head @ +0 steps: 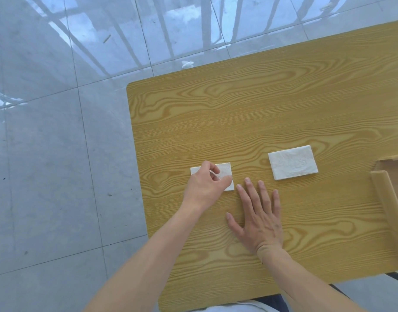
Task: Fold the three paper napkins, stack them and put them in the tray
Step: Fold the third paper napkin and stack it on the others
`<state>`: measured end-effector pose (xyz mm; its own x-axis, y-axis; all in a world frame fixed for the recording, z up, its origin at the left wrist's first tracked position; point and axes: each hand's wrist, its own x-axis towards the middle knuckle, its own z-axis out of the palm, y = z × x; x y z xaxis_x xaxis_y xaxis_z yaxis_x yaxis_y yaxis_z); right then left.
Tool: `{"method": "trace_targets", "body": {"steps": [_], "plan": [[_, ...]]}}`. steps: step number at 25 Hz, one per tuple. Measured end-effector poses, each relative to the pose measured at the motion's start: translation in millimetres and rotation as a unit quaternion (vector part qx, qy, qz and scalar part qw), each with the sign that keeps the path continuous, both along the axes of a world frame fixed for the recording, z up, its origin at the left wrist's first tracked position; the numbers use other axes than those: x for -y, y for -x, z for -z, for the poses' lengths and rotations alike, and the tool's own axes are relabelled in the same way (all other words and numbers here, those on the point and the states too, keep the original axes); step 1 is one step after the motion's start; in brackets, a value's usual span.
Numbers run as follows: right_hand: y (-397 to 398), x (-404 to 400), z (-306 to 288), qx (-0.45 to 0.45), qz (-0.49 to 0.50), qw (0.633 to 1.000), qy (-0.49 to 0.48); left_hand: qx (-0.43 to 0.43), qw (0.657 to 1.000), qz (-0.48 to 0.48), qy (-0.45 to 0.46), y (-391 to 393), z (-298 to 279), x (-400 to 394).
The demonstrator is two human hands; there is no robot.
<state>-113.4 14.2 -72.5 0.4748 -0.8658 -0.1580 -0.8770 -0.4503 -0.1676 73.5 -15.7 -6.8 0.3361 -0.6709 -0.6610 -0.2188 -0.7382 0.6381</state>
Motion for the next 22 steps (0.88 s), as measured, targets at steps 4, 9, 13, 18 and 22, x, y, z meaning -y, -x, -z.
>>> {"method": "trace_targets", "body": {"steps": [4, 9, 13, 18, 22], "plan": [[0.4, 1.7, -1.0, 0.011, -0.001, 1.0, -0.001, 0.008, 0.999, -0.03, 0.045, -11.8, -1.0, -10.6], [-3.1, 6.0, -10.0, 0.081, 0.029, 0.996, 0.015, 0.125, 0.987, 0.011, 0.1, -48.2, -0.8, -30.5], [-31.3, 50.7, -33.6, 0.142, 0.015, 0.99, 0.007, 0.26, 0.95, 0.152, 0.088, -66.5, 2.5, -35.2], [-60.8, 91.5, -47.6, -0.011, -0.106, 0.99, -0.096, 0.311, 0.924, 0.216, 0.051, -66.5, 1.1, -25.1], [-66.4, 96.3, -51.3, 0.012, -0.08, 0.991, -0.11, 0.304, 0.927, 0.219, 0.03, -58.4, 0.7, -20.4]]}}
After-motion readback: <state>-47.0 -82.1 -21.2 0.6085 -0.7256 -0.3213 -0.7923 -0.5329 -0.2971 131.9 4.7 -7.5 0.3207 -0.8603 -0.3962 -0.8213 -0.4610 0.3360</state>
